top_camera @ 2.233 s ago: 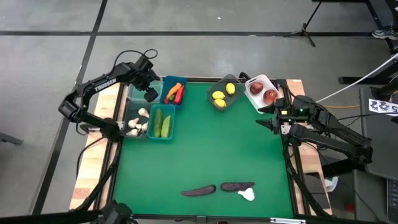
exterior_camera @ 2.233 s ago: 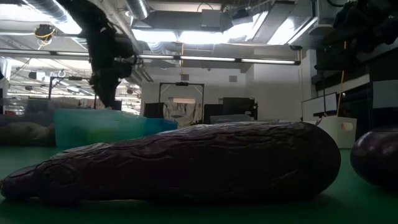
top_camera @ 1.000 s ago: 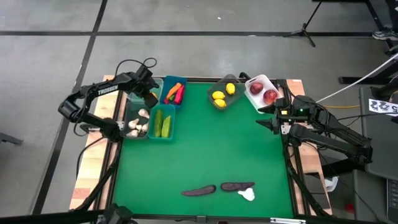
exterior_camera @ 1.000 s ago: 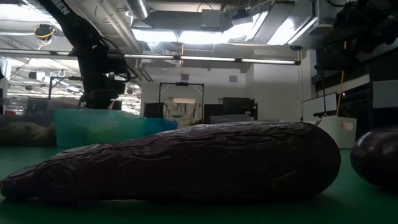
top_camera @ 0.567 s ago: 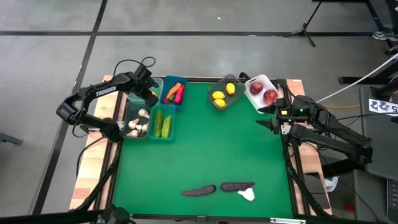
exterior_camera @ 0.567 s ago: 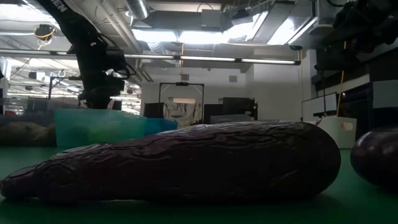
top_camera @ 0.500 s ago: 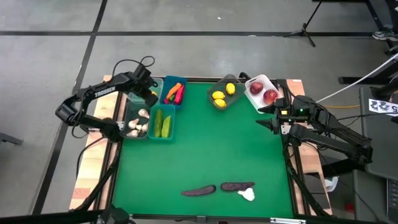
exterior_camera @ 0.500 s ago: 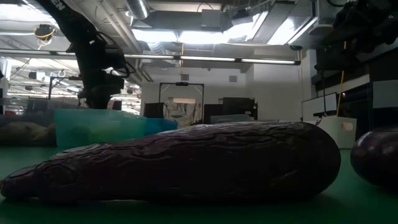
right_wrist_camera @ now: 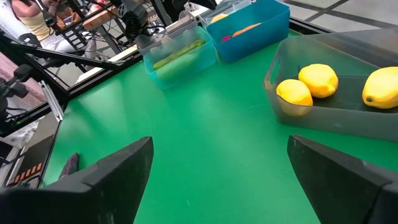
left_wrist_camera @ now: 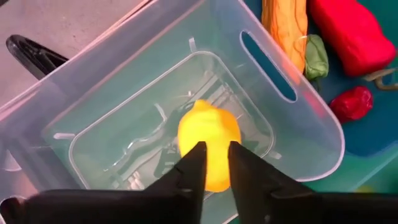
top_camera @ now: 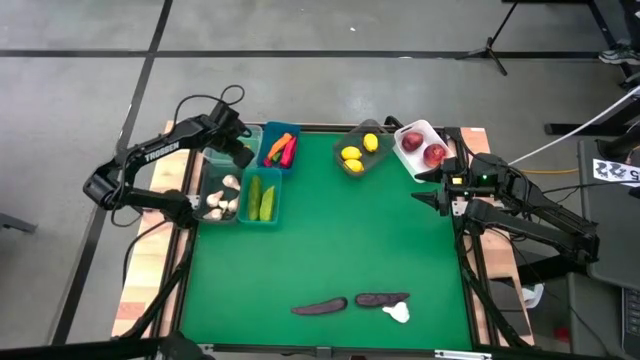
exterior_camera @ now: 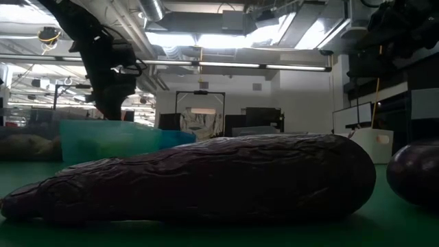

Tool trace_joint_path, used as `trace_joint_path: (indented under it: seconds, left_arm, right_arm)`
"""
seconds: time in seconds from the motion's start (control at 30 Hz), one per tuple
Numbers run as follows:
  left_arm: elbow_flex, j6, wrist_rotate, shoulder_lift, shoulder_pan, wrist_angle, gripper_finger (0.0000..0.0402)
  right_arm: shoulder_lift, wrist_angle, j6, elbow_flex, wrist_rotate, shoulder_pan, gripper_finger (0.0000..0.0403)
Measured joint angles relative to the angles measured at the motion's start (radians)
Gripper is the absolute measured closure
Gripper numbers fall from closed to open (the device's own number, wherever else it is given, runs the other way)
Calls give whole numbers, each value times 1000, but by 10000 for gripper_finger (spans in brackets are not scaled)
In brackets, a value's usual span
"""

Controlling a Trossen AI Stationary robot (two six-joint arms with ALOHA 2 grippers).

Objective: Sort produce into baskets
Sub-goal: Put the yellow lemon into the right black bin

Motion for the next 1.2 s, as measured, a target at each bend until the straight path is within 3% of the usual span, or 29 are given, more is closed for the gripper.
trace_joint_path:
  seconds: [0.43,0.6,0.73,1.2]
  left_arm:
    - [1,3,-18,16,-43,-4,148]
    - [1,-15,-51,64,-43,-47,91]
    - [2,-43,-71,104,-43,-38,74]
    - [3,-60,-51,224,-41,12,78]
  right_arm:
    - [0,0,0,0,0,0,33]
    - [0,1,0,0,0,0,33]
    - [0,1,0,0,1,0,33]
    - [0,2,0,0,3,0,33]
